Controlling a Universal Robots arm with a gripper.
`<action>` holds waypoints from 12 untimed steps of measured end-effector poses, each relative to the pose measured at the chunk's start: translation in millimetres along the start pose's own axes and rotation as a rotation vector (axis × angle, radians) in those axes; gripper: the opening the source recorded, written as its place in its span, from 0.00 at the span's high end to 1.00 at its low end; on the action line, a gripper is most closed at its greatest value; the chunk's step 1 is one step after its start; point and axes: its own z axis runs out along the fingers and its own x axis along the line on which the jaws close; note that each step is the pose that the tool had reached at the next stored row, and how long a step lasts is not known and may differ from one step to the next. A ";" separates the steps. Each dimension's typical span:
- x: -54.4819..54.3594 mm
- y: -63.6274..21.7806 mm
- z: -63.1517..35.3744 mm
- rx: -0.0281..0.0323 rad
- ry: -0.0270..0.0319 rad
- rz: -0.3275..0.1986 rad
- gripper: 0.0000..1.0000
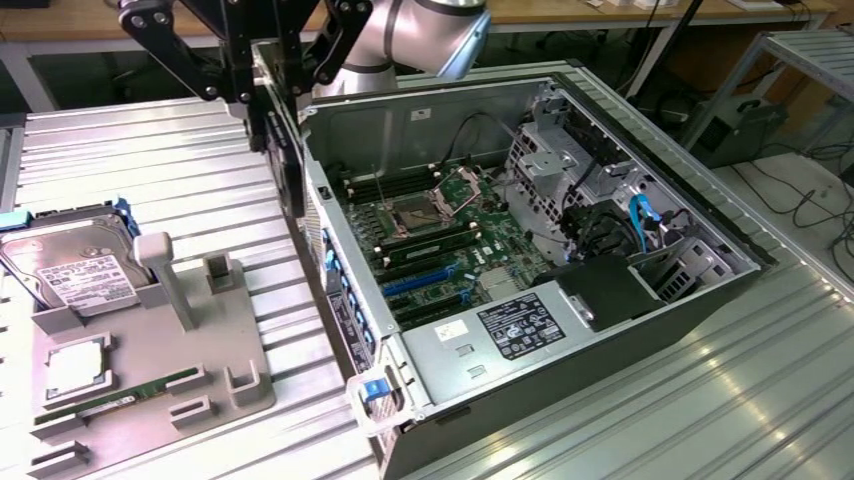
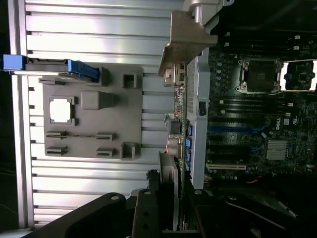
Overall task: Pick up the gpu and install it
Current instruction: 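Pick up the gpu and move the gpu toward the slot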
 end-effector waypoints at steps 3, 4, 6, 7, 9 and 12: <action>-4.8 -0.2 0.1 -0.0001 -0.0001 0.000 0.73; -6.2 -0.2 0.1 0.0000 0.0000 0.000 0.73; -8.8 -0.3 0.2 -0.0001 -0.0001 0.000 0.73; -9.7 -0.4 0.2 -0.0001 0.0000 0.000 0.73; -11.9 -0.5 0.3 -0.0001 -0.0001 0.000 0.73; -16.2 -0.6 0.3 0.0000 0.0000 0.000 0.73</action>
